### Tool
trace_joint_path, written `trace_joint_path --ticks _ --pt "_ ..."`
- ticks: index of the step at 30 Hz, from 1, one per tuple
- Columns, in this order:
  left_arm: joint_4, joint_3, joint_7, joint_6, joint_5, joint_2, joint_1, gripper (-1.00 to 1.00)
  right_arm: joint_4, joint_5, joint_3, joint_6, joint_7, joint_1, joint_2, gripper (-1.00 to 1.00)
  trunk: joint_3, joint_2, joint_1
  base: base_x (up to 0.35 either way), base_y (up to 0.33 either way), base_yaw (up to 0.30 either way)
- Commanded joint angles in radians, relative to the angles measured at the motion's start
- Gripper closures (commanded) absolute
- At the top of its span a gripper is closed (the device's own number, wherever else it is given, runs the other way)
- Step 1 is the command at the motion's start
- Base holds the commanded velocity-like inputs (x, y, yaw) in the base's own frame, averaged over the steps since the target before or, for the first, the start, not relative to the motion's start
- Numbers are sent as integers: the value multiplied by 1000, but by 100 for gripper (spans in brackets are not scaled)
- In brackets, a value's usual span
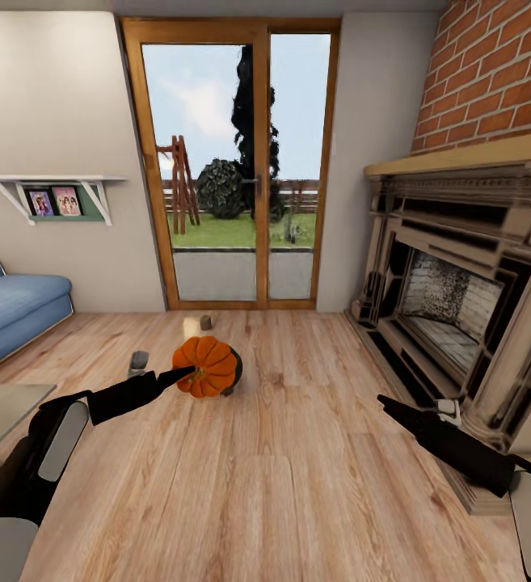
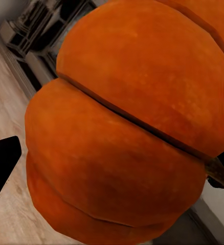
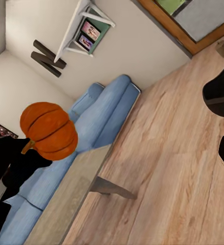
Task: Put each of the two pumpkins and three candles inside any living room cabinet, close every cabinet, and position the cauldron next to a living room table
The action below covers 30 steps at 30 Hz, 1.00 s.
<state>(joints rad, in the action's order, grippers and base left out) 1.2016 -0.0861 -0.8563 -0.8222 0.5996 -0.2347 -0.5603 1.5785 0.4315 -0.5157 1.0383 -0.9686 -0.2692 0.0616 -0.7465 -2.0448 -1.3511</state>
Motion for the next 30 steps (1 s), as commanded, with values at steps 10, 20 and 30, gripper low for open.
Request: trace_joint_path --ticks 10,20,30 --pt "51 -3 -4 -34 1 -9 0 100 0 -1 -13 6 -6 0 4 -100 30 70 39 0 0 0" --pt "136 -70 -7 -63 3 -9 34 100 1 -2 -14 3 -6 1 5 -100 62 140 77 0 0 0" --pt "203 -77 -9 -96 3 -8 54 100 1 -2 -13 2 -6 1 2 -100 93 210 115 0 0 0"
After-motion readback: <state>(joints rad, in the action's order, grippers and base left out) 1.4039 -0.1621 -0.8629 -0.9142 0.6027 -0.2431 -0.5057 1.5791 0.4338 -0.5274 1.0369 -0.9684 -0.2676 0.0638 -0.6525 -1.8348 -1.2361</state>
